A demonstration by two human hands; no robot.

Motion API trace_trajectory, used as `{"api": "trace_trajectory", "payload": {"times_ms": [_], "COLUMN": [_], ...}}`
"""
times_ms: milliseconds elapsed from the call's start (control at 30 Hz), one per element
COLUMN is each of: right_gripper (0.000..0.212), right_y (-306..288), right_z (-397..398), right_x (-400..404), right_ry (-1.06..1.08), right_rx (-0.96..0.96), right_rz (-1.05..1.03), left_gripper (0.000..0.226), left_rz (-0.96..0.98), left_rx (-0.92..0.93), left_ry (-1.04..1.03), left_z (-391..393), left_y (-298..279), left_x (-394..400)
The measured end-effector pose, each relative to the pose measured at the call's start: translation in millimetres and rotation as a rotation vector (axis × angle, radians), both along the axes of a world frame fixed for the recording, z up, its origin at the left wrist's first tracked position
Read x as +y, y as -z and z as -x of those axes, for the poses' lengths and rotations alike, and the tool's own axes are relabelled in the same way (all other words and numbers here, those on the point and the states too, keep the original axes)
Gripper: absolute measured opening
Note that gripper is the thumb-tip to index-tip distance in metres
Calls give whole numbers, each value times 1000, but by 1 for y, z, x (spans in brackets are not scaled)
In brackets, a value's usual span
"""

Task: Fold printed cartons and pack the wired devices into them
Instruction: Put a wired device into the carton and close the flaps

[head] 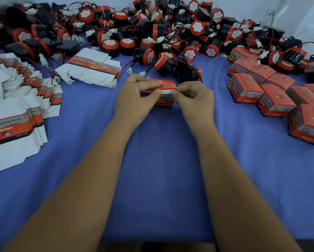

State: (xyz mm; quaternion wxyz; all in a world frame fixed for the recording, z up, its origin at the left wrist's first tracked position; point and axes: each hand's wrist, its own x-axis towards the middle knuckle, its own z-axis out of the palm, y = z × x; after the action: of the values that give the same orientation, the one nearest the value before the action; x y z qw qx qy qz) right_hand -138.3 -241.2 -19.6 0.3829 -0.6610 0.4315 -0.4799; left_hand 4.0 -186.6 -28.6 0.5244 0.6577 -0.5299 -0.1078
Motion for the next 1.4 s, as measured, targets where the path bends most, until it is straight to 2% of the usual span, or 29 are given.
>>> {"api": "trace_trajectory", "payload": {"times_ms": [67, 200, 333, 467, 567, 733, 900, 1000, 1167, 1233, 1300, 1400], "right_gripper": [7, 5, 8, 26, 15, 4, 17, 27, 39, 41, 41, 42], "right_y": [-1, -1, 0, 3, 6, 6, 8, 10, 5, 1, -4, -14], "right_z": [1, 4, 6, 1, -3, -2, -7, -9, -1, 1, 4, 20], "right_x": [1, 2, 1, 5, 5, 0, 3, 7, 7, 10, 12, 4], "right_ry": [-7, -19, -33, -40, -75, -72, -53, -120, -168, -211, -141, 170], "right_rx": [18, 11, 39, 20, 209, 362, 479, 482, 307, 302, 279, 154], "right_rz": [23, 26, 34, 91, 279, 281, 336, 300, 209, 221, 306, 380], "left_gripper": [32, 44, 45, 43, 39, 37, 53, 57, 45, 44, 46, 54], "left_rz": [-2, -33, -46, -53, -72, -128, -269, -248, -53, -5, 7, -89], "left_rx": [-2, -128, -145, -150, -160, -270, -368, -248, 194, 268, 291, 276], "left_ry": [13, -8, -15, -15, -10, -28, 32, 67, 56, 47, 54, 106], "left_z": [0, 1, 2, 3, 3, 5, 6, 7, 9, 9, 10, 7], "left_y": [0, 1, 1, 2, 4, 6, 7, 5, -3, -5, -5, 2], "left_x": [1, 0, 0, -1, -3, -3, -1, 0, 7, 10, 12, 9]}}
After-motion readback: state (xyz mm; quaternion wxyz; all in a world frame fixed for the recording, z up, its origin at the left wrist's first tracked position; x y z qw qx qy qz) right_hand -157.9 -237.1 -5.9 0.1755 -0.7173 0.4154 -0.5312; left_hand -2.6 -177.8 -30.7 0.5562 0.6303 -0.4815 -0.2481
